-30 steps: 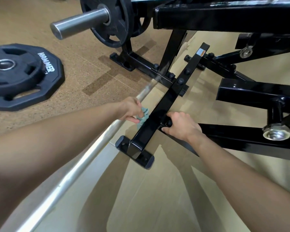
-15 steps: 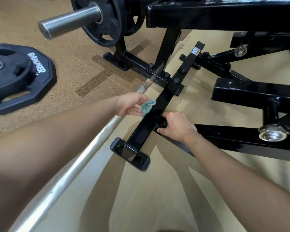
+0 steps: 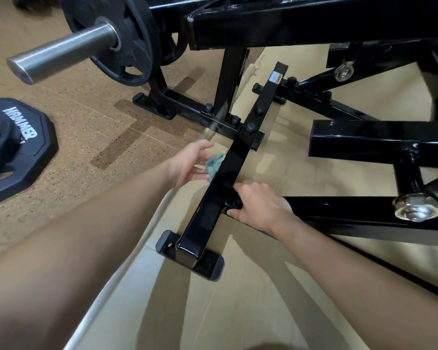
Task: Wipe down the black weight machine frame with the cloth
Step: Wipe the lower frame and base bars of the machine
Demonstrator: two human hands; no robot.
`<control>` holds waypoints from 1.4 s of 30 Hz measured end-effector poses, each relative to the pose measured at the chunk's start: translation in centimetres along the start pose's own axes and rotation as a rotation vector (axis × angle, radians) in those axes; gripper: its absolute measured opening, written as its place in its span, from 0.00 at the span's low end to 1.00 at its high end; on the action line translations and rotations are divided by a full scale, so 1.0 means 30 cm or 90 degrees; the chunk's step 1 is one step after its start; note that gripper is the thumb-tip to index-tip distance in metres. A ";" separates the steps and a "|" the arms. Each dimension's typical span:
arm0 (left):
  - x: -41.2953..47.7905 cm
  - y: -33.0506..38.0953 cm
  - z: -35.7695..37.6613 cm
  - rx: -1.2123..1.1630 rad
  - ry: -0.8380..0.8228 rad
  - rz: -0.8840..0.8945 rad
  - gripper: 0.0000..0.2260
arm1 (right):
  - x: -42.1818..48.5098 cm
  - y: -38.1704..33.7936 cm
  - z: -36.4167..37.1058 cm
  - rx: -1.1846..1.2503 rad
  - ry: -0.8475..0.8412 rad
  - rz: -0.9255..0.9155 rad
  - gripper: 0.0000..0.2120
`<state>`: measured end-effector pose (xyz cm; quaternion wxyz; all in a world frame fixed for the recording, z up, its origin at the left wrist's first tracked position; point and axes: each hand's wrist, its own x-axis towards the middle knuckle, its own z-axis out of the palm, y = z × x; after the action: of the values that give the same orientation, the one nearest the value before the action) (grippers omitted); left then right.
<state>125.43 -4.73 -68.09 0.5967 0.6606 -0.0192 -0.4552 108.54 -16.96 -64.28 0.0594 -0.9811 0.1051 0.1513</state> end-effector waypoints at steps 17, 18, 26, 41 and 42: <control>-0.130 -0.074 -0.035 0.104 -0.075 0.010 0.17 | 0.030 0.017 -0.011 0.070 -0.015 0.043 0.17; -0.153 -0.088 -0.044 0.117 -0.079 0.004 0.16 | 0.027 0.014 -0.012 0.069 -0.014 0.046 0.18; -0.322 -0.168 -0.074 0.177 -0.050 -0.027 0.14 | -0.002 -0.006 -0.018 0.039 -0.001 0.042 0.26; -0.378 -0.179 -0.024 0.094 0.043 0.059 0.12 | -0.015 -0.001 -0.051 0.077 -0.042 -0.027 0.41; -0.370 -0.176 -0.016 0.088 0.043 0.058 0.13 | -0.008 -0.002 -0.047 0.074 -0.040 -0.025 0.42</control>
<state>116.50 3.47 -65.99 0.5699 0.7136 -0.0604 -0.4028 108.74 -17.06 -62.88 0.1227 -0.9726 0.0929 0.1740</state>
